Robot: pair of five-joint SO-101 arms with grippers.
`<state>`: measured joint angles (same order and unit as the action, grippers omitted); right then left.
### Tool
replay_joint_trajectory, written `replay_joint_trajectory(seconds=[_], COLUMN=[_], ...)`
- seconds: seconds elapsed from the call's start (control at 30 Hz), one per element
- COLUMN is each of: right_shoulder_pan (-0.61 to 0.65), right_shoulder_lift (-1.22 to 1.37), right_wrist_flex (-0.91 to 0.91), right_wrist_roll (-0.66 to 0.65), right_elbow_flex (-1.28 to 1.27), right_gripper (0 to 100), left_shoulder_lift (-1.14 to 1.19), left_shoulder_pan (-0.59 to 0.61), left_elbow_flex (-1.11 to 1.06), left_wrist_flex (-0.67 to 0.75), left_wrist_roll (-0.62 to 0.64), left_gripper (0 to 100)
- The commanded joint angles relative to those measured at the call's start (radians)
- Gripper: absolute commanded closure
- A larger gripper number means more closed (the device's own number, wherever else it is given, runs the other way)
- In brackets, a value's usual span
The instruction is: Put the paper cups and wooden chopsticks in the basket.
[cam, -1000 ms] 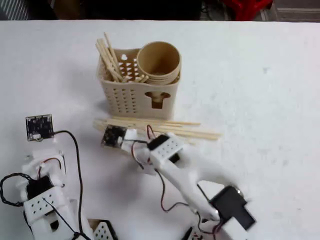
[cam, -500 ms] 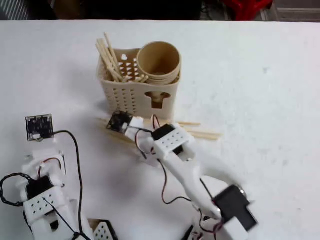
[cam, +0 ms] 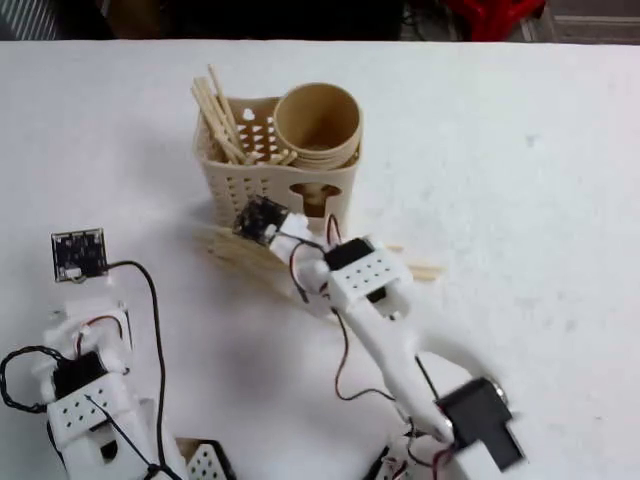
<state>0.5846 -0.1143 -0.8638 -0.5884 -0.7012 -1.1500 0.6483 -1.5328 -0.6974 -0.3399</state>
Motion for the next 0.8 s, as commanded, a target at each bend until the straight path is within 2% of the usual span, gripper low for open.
replay_joint_trajectory(seconds=[0.0,0.07,0.3,0.5,0.77], right_shoulder_pan=[-0.004,-0.004,-0.002,0.096,0.130], right_shoulder_lift=[0.061,0.071,0.010,-0.085,0.091], right_wrist_flex=[0.013,0.012,0.015,-0.097,0.065], right_wrist_roll=[0.000,0.000,0.002,0.009,0.009], right_elbow_flex=[0.017,0.020,0.026,0.110,0.120], right_gripper=[85.1,81.4,86.1,86.1,86.1], left_shoulder_lift=[-0.013,-0.013,-0.013,-0.013,-0.013], left_shoulder_pan=[-0.012,-0.012,-0.012,-0.012,-0.012], left_elbow_flex=[0.005,0.005,0.005,0.005,0.005], left_wrist_flex=[0.025,0.025,0.025,0.025,0.025], left_wrist_roll=[-0.008,-0.008,-0.008,-0.008,-0.008], left_gripper=[92,92,92,92,92])
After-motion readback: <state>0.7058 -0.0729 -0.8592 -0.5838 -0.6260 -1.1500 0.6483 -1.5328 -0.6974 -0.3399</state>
